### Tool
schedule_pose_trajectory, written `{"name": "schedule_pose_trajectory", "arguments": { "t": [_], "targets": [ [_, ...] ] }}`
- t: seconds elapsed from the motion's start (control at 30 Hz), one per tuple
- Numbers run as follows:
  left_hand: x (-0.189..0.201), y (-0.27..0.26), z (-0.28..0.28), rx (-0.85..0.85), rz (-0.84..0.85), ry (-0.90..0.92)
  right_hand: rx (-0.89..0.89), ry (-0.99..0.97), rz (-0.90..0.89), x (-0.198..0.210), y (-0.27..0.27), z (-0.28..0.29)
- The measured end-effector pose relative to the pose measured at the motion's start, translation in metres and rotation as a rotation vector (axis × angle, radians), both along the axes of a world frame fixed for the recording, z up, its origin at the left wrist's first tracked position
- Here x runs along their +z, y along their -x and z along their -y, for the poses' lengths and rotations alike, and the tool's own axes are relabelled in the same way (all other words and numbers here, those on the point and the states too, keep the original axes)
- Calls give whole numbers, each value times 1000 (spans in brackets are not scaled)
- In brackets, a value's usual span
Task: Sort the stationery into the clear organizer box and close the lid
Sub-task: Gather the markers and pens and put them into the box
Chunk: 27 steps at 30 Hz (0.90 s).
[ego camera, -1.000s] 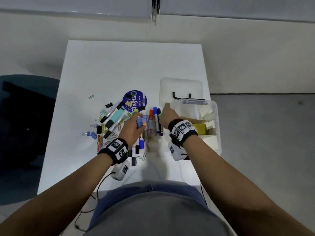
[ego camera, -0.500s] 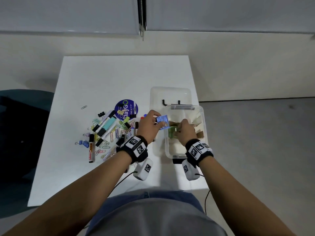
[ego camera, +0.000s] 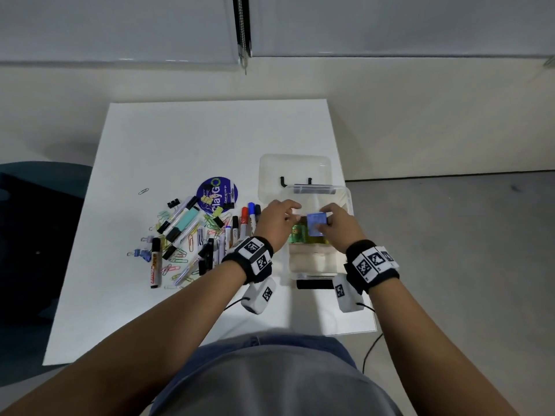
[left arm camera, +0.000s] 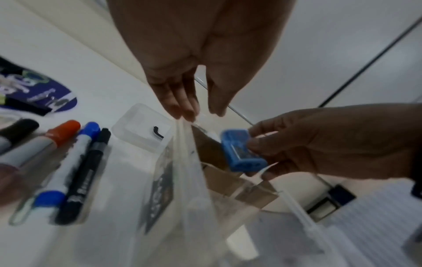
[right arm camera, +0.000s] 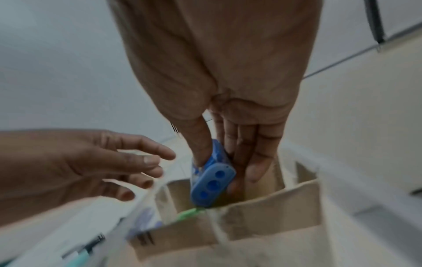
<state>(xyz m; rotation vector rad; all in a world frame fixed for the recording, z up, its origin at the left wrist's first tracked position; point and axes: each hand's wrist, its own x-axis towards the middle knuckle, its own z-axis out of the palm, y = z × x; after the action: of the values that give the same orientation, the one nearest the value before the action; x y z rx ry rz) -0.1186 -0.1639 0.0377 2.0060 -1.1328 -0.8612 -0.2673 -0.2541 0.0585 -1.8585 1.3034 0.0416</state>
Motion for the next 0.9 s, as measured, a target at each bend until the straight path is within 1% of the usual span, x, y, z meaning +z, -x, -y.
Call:
{"name": "schedule_pose_trajectory", "arguments": {
  "t": [0.07, 0.1, 0.17, 0.27, 0.37, 0.43, 0.5, 0.57, 0.67, 0.77, 0.83, 0.9],
  "targets": [
    [-7, -2, -1, -10, 131, -59, -14, 57, -146, -4, 8, 1],
    [-10, -3, -3, -23, 162, -105, -2, 70, -212, -5, 10, 0],
    [-13, -3, -6, -54, 146, -148, 30, 69, -285, -11, 8, -4],
    [-12, -3, -7, -55, 131, -144, 61, 83, -346, -17, -2, -9],
    [-15, -5, -8, -65, 109, -131, 130, 118, -471, -22, -9, -13],
    [-16, -12, -13, -76, 83, -110, 159, 135, -531, -19, -14, -14],
    [-21, -25, -24, -40, 41, -104, 185, 162, -582, -11, -21, -14],
    [-29, -49, -38, 28, 52, -132, 187, 218, -556, 2, -34, -17],
    [-48, -97, -66, 126, 177, -214, 206, 306, -375, 16, -69, -34],
    [-63, -142, -92, 187, 316, -295, 274, 229, -195, 17, -113, -59],
    [-69, -166, -104, 195, 444, -371, 346, 145, -184, 6, -140, -77],
    [-75, -185, -112, 204, 509, -466, 410, 77, -242, -13, -162, -92]
  ]
}}
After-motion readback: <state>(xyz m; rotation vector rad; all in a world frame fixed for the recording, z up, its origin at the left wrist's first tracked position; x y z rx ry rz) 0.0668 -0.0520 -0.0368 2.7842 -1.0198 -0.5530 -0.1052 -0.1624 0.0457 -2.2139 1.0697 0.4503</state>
